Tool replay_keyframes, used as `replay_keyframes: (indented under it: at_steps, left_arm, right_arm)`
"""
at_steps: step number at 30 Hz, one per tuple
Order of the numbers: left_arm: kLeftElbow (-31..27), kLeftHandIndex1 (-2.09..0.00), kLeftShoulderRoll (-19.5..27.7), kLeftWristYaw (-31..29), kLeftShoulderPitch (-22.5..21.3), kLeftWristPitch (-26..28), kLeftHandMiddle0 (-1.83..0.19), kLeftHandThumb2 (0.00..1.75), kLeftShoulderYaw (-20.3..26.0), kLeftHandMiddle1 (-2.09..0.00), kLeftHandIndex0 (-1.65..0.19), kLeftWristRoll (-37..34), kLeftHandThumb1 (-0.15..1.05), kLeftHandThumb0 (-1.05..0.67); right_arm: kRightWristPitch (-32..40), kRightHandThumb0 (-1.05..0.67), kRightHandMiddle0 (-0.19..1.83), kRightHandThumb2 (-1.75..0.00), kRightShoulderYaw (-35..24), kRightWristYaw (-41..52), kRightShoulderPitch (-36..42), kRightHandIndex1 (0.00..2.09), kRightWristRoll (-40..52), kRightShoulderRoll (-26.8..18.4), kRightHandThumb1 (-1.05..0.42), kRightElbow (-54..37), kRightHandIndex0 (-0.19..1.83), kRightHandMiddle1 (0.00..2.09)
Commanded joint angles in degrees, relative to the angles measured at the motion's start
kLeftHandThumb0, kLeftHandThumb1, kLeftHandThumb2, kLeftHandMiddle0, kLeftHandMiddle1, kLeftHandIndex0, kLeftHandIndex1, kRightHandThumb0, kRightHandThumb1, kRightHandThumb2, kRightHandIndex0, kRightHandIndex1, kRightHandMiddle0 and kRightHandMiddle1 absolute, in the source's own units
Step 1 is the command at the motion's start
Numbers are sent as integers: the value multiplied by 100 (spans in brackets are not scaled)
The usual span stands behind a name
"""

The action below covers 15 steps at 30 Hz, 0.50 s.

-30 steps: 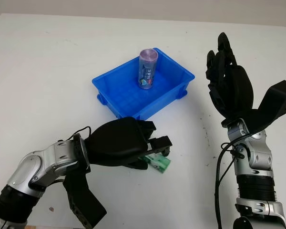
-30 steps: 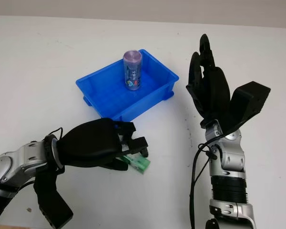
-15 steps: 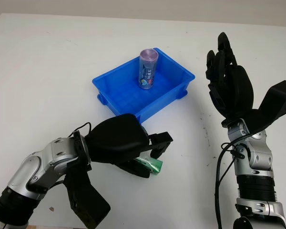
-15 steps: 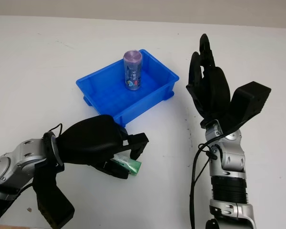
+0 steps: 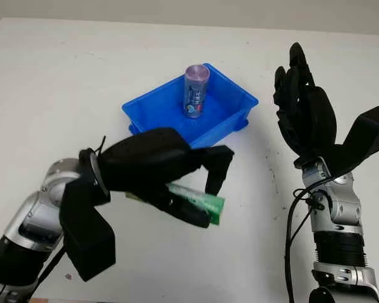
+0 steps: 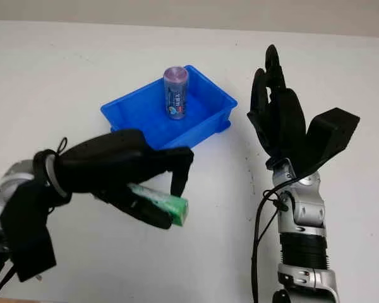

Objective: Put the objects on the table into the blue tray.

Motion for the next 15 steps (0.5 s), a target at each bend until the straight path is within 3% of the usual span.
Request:
replay_keyframes:
  at_steps: [1, 4, 6, 7, 8, 9, 11, 15]
  left_arm:
    - [-173, -209, 58, -116, -225, 189, -147, 30, 147, -209, -84, -193, 105, -49]
    - [-210, -209, 49, -262, -410, 611, -142, 30, 313, -209, -78, -583, 105, -48]
    - [-151, -205, 43, -334, -593, 943, -129, 30, 475, -209, -36, -920, 105, -47]
    - [-145, -192, 38, -342, -695, 1298, -119, 30, 581, -209, -28, -1142, 105, -46]
    - [-148, -176, 75, -327, -833, 1659, -108, 28, 674, -209, -27, -1242, 105, -44]
    - [-109, -194, 86, -281, -1003, 1935, -96, 29, 755, -209, -26, -1288, 105, -44]
    - [220, -205, -19, -55, -1425, 2128, -89, 31, 861, -209, -33, -1166, 105, -44]
    - [1694, -209, -502, 715, -2409, 1927, -82, 30, 855, -209, -41, -703, 105, -41]
  right_arm:
    - [-11, -64, -19, -70, -33, -15, 52, 0, 18, -3, -105, -72, -19, 0]
    - [9, -65, -19, -69, -40, 3, 41, 0, 44, -9, -105, -41, -19, 0]
    - [6, -65, -19, -69, -42, 23, 28, 0, 54, -13, -105, -11, -19, 0]
    - [7, -65, -19, -69, -42, 29, 20, 0, 51, -19, -105, 2, -19, 0]
    - [-2, -65, -19, -69, -44, 43, 12, 0, 51, -24, -105, 22, -19, 0]
    - [-4, -65, -19, -69, -49, 59, 4, 0, 55, -29, -105, 41, -19, 0]
    - [-7, -66, -19, -68, -59, 60, -19, 0, 52, -32, -105, 78, -19, 0]
    - [-29, -67, -19, -66, -51, 21, -57, 0, -1, -38, -105, 117, -19, 0]
